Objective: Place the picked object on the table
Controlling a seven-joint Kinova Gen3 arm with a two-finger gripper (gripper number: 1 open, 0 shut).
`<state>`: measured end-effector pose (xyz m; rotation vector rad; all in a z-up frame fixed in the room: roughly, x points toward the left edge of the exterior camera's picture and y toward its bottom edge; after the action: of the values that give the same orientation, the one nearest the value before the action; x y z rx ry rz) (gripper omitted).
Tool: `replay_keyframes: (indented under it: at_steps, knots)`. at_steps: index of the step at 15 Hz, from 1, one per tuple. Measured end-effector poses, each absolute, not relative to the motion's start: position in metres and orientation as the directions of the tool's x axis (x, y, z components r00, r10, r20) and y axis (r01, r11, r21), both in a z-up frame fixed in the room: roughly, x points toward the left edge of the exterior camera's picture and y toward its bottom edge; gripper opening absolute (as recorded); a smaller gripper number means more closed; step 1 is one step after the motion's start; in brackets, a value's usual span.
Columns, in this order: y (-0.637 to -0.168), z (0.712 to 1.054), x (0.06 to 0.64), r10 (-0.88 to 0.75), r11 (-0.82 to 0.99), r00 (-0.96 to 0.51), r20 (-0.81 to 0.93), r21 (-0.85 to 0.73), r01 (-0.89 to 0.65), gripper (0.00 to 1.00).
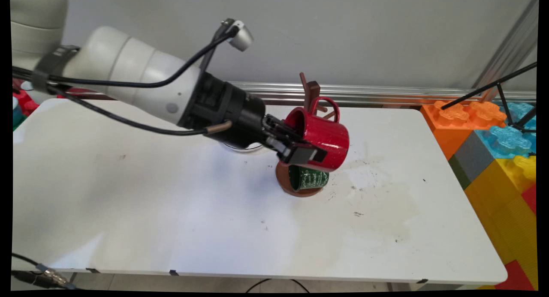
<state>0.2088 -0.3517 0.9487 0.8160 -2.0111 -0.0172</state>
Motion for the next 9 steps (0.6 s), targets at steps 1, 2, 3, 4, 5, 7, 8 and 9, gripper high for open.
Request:
replay_keyframes:
  at_steps: [1,2,3,4,5,7,8,9]
  knots:
    - [-0.349,0.951,0.213,-0.546,0.787,-0.36,0.756,0.315,-0.531,0.0]
    - [-0.347,0.953,0.219,-0.539,0.795,-0.378,0.753,0.307,-0.523,0.0]
    - [-0.346,0.955,0.227,-0.53,0.805,-0.399,0.748,0.295,-0.515,0.0]
    - [-0.344,0.957,0.235,-0.52,0.815,-0.421,0.743,0.283,-0.506,0.0]
    - [-0.343,0.959,0.243,-0.51,0.823,-0.44,0.739,0.272,-0.498,0.0]
    - [-0.341,0.963,0.256,-0.491,0.84,-0.471,0.733,0.254,-0.48,0.0]
    - [-0.339,0.966,0.264,-0.477,0.85,-0.49,0.729,0.242,-0.467,0.0]
    - [-0.338,0.967,0.267,-0.471,0.855,-0.499,0.728,0.237,-0.461,0.0]
